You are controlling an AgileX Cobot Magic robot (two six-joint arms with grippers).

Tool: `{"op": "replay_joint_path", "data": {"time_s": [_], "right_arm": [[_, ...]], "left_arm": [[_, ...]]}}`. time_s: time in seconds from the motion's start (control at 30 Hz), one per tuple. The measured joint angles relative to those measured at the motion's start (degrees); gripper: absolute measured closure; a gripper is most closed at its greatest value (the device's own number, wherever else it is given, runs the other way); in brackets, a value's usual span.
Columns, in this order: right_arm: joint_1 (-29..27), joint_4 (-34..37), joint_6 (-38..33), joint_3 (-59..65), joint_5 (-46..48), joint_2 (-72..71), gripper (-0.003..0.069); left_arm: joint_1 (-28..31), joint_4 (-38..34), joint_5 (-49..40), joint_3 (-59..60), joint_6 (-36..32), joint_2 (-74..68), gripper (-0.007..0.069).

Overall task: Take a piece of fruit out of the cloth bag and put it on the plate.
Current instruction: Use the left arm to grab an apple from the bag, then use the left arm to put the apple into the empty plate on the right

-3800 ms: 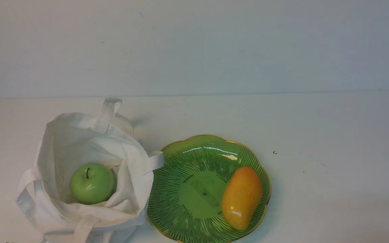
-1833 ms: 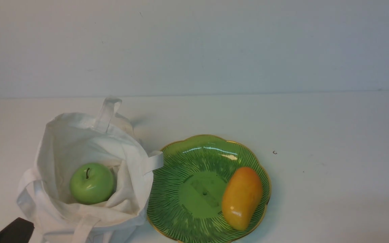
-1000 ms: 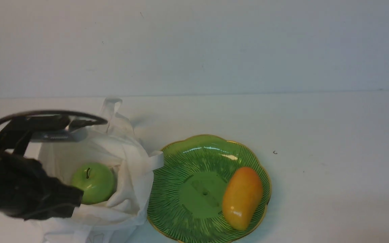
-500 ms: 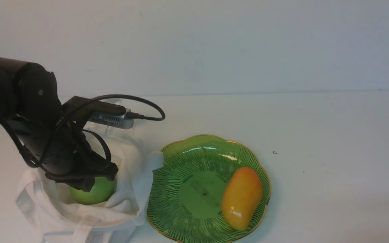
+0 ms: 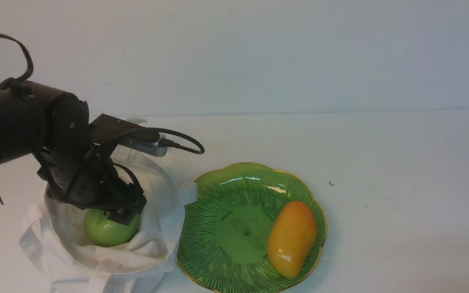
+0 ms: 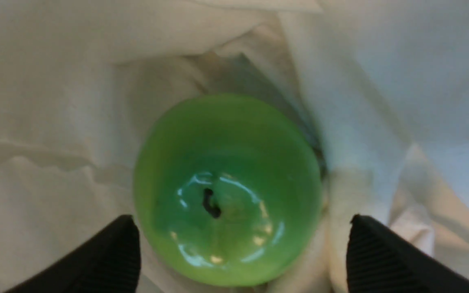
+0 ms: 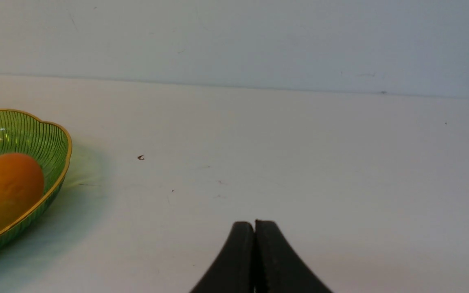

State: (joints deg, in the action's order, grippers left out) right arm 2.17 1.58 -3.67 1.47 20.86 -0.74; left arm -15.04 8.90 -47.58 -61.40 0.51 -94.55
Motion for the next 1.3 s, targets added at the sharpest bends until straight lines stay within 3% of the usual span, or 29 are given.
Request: {"op": "replay_joint_path", "data": {"time_s": [0.27,0.47,0.63,0.97,1.07,1.3], "right_arm": [[0.0,0.0,0.0,0.0,0.0,0.0,0.0674],[0.0,0.0,0.0,0.0,0.0,0.0,0.0674],[0.0,0.0,0.0,0.0,0.0,0.0,0.0674],[0.0,0.0,0.0,0.0,0.0,0.0,0.0674],[0.0,0.0,0.0,0.0,0.0,0.0,0.0674],[0.0,0.1,0.0,0.0,0.0,0.0,0.0674]], "left_arm": [[0.0,2.2,1.4,-0.8,0.3,-6.0,-0.0034],[0.0,2.3,1.4,-1.5,0.3,-6.9,0.0017],[0.0,2.4,1.3,-1.5,0.3,-6.1,0.0016],[0.0,0.4,-12.1,-6.5,-1.7,5.8,0.0016],[0.0,-4.1,-15.2,-7.3,-1.8,9.3,0.0016],[-5.6,-26.1,-12.1,-7.2,-10.5,10.4,0.0016]]}}
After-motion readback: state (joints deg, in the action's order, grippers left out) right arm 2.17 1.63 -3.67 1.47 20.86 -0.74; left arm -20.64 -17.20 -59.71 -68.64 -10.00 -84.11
